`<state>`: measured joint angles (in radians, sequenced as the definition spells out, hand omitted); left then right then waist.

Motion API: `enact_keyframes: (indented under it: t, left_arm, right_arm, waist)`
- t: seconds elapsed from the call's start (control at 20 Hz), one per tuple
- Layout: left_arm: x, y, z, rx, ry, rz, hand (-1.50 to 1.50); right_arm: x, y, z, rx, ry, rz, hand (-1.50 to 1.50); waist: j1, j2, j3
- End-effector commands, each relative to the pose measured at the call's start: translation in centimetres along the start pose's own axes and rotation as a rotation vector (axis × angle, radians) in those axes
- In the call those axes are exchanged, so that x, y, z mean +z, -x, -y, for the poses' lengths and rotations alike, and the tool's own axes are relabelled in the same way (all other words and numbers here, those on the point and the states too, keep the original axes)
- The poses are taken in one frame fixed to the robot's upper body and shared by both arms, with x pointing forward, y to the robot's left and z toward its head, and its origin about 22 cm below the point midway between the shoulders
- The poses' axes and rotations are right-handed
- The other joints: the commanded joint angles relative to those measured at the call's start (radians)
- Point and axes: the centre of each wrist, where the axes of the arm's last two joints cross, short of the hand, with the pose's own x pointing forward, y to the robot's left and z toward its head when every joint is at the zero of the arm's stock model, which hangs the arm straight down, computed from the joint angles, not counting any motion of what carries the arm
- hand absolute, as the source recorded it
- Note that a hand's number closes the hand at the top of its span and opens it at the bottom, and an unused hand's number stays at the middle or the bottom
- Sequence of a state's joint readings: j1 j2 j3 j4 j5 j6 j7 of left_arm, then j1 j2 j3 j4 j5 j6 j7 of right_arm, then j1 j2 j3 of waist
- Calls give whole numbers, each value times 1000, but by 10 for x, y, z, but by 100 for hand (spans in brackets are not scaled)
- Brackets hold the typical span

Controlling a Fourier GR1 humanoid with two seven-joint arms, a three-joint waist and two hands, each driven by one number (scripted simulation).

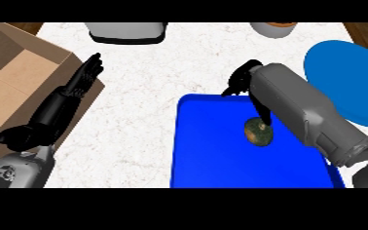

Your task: Pick the squash from the tray and place it in the plate

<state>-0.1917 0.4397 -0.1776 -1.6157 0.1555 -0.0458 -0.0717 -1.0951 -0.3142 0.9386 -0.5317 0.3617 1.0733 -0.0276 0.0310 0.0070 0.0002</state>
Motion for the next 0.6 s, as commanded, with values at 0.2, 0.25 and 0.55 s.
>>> enact_keyframes:
  t: [0.2, 0.25, 0.55]
  left_arm:
    - [2, 8, 16, 4, -11, -12, 0]
    - [-4, -7, 7, -4, 7, -4, 0]
    - [-4, -7, 5, -5, -2, 3, 0]
  right_arm:
    - [-29, -1, -20, 33, -175, 40, -150]
    - [-22, 19, -24, 11, -167, 27, -150]
    - [-34, 14, -38, 58, -243, 8, -150]
  waist:
    - [-8, 0, 0]
    - [-3, 2, 1]
    - [-12, -1, 0]
